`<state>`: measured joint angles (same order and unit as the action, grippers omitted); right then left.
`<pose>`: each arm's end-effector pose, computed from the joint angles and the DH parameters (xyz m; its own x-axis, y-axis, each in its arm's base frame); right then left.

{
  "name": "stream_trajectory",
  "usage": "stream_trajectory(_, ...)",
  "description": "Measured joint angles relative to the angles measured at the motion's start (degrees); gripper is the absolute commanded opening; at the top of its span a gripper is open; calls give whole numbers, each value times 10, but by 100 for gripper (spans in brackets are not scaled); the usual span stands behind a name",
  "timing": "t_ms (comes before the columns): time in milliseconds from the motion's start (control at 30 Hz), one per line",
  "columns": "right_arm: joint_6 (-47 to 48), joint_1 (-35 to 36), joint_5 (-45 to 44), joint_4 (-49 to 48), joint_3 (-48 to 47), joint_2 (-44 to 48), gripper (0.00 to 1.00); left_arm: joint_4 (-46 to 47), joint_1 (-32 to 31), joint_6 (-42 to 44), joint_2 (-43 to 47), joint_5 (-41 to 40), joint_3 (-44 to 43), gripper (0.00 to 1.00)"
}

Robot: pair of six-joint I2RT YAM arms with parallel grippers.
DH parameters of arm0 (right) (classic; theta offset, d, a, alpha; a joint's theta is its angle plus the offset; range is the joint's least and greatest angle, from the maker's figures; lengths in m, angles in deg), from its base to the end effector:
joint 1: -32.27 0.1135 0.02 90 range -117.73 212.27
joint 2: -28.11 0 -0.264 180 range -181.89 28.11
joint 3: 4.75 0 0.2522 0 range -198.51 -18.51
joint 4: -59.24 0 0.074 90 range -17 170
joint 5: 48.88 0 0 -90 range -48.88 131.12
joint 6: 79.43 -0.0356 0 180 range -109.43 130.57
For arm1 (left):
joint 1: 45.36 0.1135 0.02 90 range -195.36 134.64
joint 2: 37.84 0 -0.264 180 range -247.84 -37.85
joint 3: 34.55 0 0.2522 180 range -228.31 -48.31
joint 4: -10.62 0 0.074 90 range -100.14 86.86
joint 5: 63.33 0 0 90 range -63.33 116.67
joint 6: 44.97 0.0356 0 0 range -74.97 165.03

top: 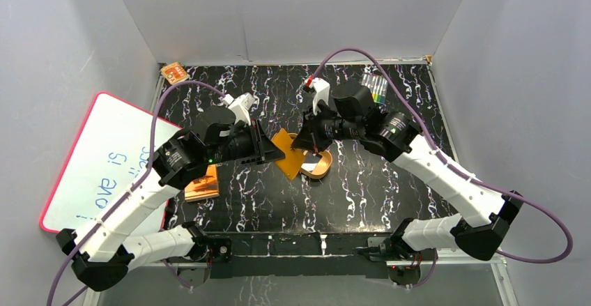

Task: Put the credit cards into the card holder
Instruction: Close the card holder.

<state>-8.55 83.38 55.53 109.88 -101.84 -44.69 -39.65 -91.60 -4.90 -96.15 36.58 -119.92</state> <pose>0.1620 0.2150 0.4213 -0.5561 -0.1841 -0.8105 -0.7533 0.5237 0.3979 0.1382 -0.1531 0.4099 -0.8036 -0.2507 -0.5397 0.3198 0.5829 -0.7470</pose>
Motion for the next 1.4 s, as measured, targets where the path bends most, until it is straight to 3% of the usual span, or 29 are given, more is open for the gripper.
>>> stream_trajectory(1400,-56,-3,56,-86,63,10,0,-11,1,3,23,0,17,0)
